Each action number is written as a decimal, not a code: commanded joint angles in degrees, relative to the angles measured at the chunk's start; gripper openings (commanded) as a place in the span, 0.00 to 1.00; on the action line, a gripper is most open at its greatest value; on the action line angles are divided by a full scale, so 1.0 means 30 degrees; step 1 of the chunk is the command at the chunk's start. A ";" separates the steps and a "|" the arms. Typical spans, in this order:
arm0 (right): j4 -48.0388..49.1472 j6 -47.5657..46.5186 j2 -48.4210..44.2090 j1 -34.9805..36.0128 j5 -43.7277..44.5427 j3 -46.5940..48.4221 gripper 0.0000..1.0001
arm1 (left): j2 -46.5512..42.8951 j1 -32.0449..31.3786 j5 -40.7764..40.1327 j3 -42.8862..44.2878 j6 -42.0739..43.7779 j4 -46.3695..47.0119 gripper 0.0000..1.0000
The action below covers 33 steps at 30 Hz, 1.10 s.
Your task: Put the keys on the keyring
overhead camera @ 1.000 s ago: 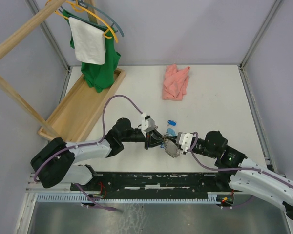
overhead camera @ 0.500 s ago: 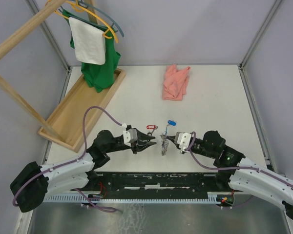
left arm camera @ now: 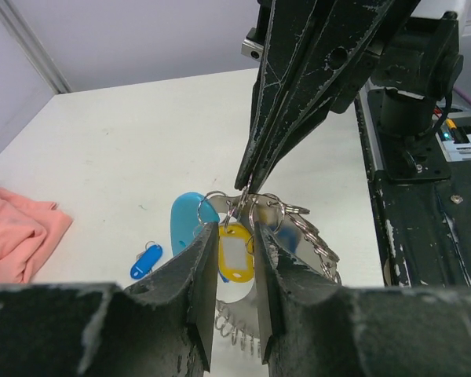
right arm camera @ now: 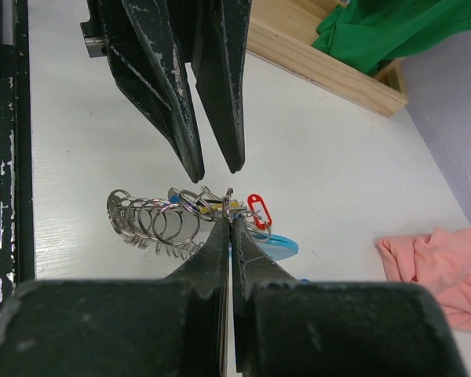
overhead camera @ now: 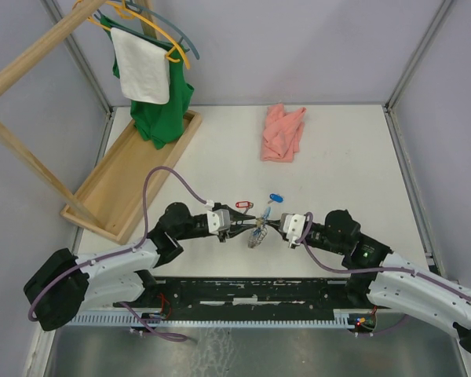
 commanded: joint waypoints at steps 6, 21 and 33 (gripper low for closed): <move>0.1136 -0.0058 0.0070 0.0036 -0.0593 0.1124 0.01 | 0.1482 0.0037 0.1854 0.1573 0.1132 0.1534 0.28; 0.1261 0.0389 -0.0271 0.0018 -0.1061 0.1142 0.01 | 0.2742 0.0039 0.1947 0.1706 0.0833 0.1896 0.22; -0.0681 0.0402 0.0256 0.0018 -0.0255 0.1969 0.03 | 0.2020 0.0051 0.1948 0.2204 0.1194 -0.0028 0.03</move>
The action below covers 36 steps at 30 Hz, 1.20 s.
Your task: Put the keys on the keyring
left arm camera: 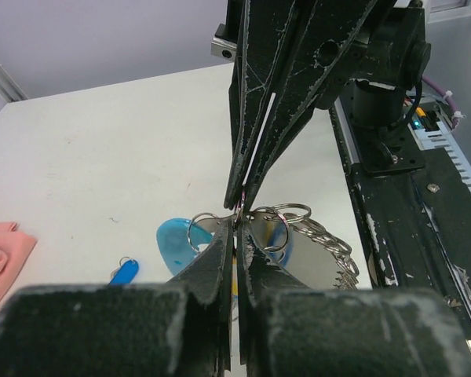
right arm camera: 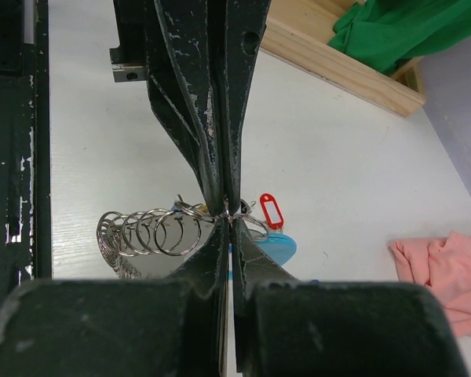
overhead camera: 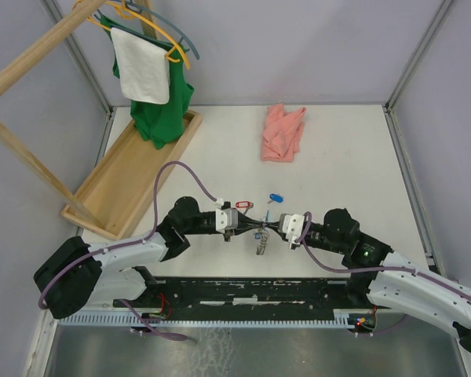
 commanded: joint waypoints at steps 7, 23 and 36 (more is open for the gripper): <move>-0.4381 -0.0855 0.1369 0.0026 0.0670 0.3838 0.26 | -0.1250 0.0013 -0.1639 0.3080 0.1819 -0.6884 0.03; -0.6207 -0.3369 0.3057 0.0016 0.0553 0.5688 0.40 | -0.0915 -0.0566 -0.2494 0.7759 0.4337 -1.6346 0.03; -0.5506 -0.4357 0.3905 -0.0045 -0.0337 0.5858 0.36 | -0.0115 -0.0938 -0.1994 0.8965 0.5152 -1.7742 0.03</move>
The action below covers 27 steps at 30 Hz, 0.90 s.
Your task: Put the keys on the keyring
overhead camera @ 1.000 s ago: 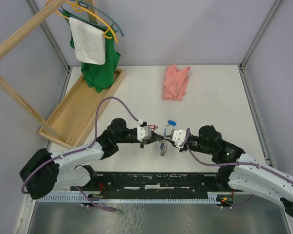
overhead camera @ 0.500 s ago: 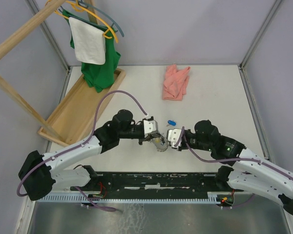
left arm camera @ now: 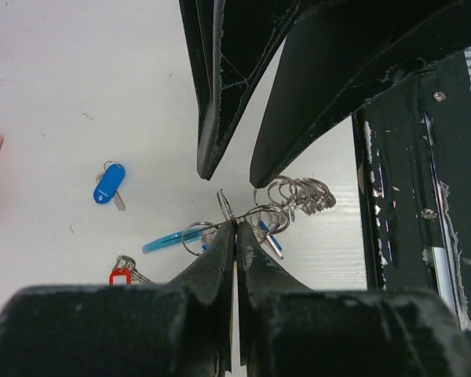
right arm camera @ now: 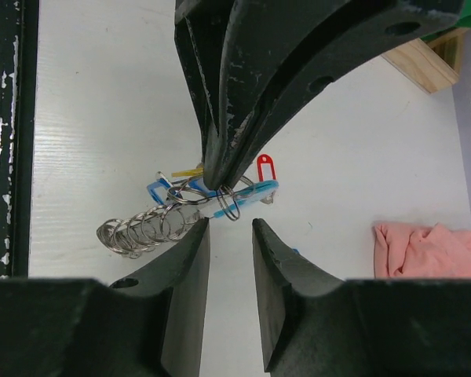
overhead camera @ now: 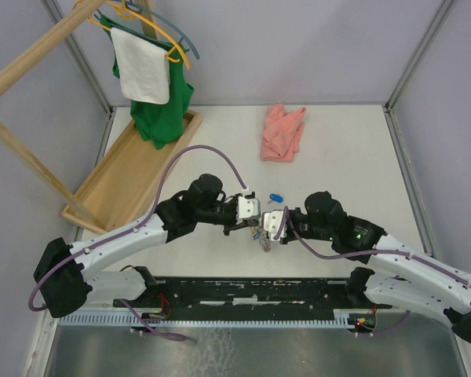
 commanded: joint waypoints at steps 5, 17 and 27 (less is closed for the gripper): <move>0.1013 -0.0520 0.0500 -0.0019 -0.0998 0.1146 0.31 | 0.0225 -0.0299 0.0642 0.1370 0.0921 0.0216 0.03; 0.1665 -0.0600 0.0965 -0.0045 -0.1255 0.0660 0.26 | 0.0039 -0.0511 0.1319 0.1128 0.0827 0.0990 0.03; 0.1183 -0.0920 0.1291 -0.0059 -0.1789 0.0575 0.21 | -0.0270 -0.0507 0.1700 0.0674 0.0522 0.1724 0.03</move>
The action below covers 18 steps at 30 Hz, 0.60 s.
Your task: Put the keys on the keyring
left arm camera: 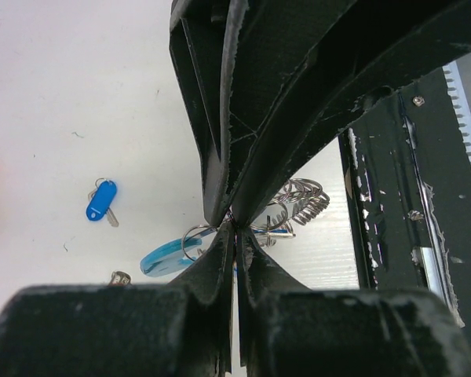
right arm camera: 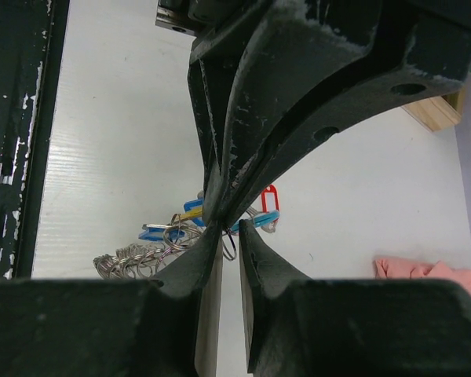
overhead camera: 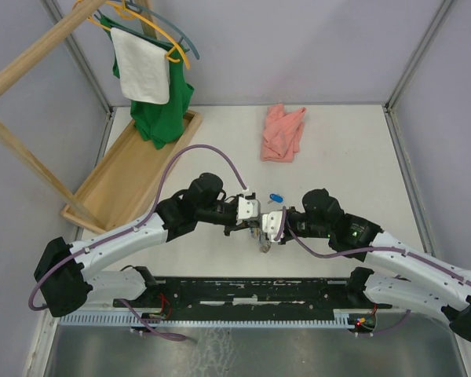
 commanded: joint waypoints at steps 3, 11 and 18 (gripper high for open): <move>-0.0343 -0.0727 0.0461 0.0036 0.0271 0.0443 0.22 | -0.0521 -0.0368 0.0602 0.0233 0.0369 0.1784 0.03; -0.0786 -0.1021 0.0293 0.0043 0.0224 0.0181 0.22 | -0.0964 -0.0382 0.0655 -0.0428 0.0569 0.2143 0.03; 0.0370 -0.0101 -0.0179 0.0032 -0.0419 -0.0356 0.23 | -0.1195 -0.0388 0.0889 -0.0843 0.0612 0.2677 0.03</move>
